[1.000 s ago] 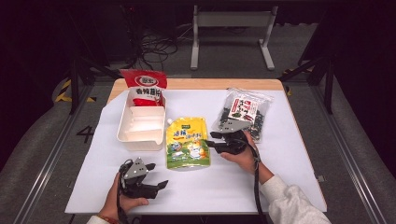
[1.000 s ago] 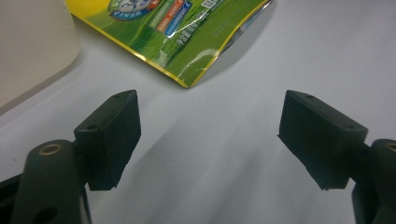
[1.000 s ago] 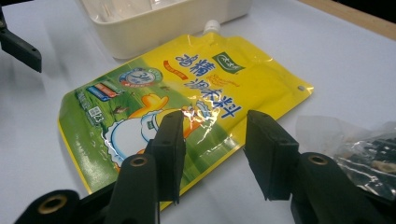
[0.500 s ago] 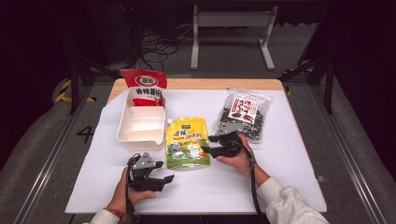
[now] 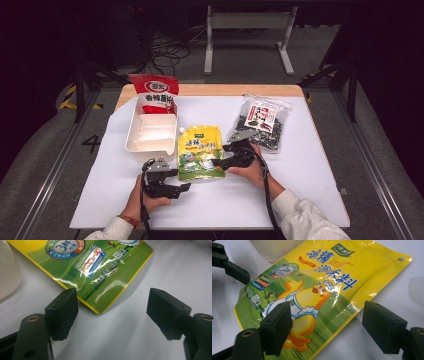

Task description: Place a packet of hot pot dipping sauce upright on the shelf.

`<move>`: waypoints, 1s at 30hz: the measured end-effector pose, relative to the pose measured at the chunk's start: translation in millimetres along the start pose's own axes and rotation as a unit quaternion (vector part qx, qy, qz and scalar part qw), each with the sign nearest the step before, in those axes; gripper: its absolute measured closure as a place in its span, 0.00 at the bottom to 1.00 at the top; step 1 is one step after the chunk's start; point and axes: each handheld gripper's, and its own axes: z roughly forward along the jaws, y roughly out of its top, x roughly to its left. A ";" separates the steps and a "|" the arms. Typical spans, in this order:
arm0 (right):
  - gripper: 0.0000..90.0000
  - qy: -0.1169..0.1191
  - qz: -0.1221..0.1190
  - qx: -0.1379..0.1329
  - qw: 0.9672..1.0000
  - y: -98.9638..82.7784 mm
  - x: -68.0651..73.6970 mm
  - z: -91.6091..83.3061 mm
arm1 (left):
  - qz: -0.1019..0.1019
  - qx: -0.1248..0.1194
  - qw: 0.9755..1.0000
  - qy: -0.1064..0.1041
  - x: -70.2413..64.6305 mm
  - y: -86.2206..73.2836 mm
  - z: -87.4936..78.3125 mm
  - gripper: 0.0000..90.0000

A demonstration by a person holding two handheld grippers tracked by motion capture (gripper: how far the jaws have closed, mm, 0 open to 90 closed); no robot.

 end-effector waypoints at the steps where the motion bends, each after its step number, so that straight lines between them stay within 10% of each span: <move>1: 0.22 0.003 0.008 0.000 1.000 -0.3 -1.5 0.9 | -0.002 0.000 1.000 -0.001 0.5 0.2 0.1 0.28; 15: 0.24 0.037 0.036 0.005 0.999 2.9 -3.2 7.8 | -0.005 -0.004 1.000 -0.001 1.0 2.7 2.9 0.29; 22: 0.25 0.005 0.059 0.001 0.998 3.1 -6.1 5.1 | 0.001 -0.001 1.000 0.002 -1.1 1.9 2.4 0.30; 30: 0.28 -0.030 0.005 0.004 1.000 6.1 -3.5 -11.1 | 0.011 -0.001 1.000 0.011 -2.4 1.2 -0.1 0.35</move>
